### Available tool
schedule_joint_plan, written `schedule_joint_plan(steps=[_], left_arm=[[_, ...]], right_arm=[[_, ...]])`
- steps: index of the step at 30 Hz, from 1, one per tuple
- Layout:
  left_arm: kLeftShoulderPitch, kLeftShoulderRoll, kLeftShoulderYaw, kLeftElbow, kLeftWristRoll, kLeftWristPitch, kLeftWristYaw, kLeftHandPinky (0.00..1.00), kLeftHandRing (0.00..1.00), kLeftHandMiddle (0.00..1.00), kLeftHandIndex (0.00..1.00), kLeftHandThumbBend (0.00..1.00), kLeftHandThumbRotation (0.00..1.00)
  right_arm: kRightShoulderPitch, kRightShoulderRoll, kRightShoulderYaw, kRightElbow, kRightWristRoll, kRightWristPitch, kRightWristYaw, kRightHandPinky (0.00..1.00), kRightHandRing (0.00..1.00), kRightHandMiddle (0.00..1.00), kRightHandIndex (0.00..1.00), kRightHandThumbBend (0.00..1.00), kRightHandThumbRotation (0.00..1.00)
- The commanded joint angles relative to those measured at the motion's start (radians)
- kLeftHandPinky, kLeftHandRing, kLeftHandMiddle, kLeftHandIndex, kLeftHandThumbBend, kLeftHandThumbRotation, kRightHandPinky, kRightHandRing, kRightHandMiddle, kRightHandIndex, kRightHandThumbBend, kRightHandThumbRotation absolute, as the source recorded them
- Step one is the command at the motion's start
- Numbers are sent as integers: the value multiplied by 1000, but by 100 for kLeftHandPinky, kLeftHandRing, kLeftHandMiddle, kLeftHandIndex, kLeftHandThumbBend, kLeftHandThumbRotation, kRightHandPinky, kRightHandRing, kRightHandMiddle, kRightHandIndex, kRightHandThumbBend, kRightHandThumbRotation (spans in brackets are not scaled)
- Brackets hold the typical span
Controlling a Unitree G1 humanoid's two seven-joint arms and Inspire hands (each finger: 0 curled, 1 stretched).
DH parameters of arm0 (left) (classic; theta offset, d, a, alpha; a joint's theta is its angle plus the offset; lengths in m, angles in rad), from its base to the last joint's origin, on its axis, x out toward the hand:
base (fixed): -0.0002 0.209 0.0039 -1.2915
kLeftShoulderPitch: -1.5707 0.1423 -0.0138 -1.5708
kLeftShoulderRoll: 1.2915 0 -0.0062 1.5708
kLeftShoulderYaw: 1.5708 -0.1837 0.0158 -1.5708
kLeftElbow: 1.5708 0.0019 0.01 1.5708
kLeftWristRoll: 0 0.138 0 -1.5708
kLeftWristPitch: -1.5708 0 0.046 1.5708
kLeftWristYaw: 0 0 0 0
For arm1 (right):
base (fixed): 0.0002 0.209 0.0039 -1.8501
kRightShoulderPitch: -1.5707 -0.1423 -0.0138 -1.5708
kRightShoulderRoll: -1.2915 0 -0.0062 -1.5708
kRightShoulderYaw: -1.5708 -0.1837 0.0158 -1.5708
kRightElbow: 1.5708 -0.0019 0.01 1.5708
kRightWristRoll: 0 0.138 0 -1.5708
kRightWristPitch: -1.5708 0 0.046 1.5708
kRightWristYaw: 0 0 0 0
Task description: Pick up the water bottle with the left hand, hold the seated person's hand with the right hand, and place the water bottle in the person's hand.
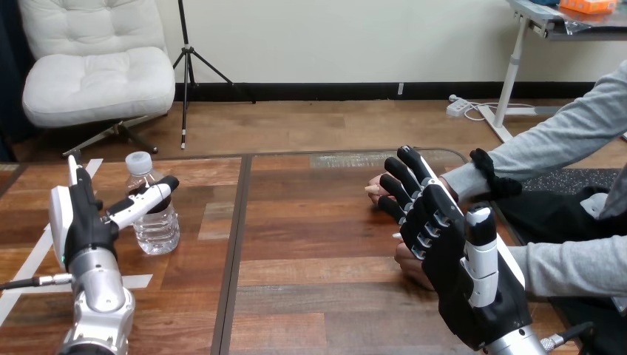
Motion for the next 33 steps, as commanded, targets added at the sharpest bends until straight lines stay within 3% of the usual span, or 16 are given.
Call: schedule_joint_plan(steps=[1, 17, 33], left_arm=[[-101, 30, 2, 14, -6, 2, -6, 85, 97, 100, 100, 100, 29], [-140, 41, -1, 21, -15, 37, -15, 83, 95, 100, 100, 97, 29], [-175, 54, -4, 42, -16, 57, -42, 89, 99, 100, 100, 97, 28]], right_arm=[[-45, -8, -5, -19, 7, -24, 2, 100, 100, 99, 99, 92, 100], [-45, -6, -5, -19, 8, -24, 0, 100, 100, 99, 99, 91, 100], [-46, -4, -6, -16, 11, -23, 1, 100, 100, 99, 100, 92, 100]])
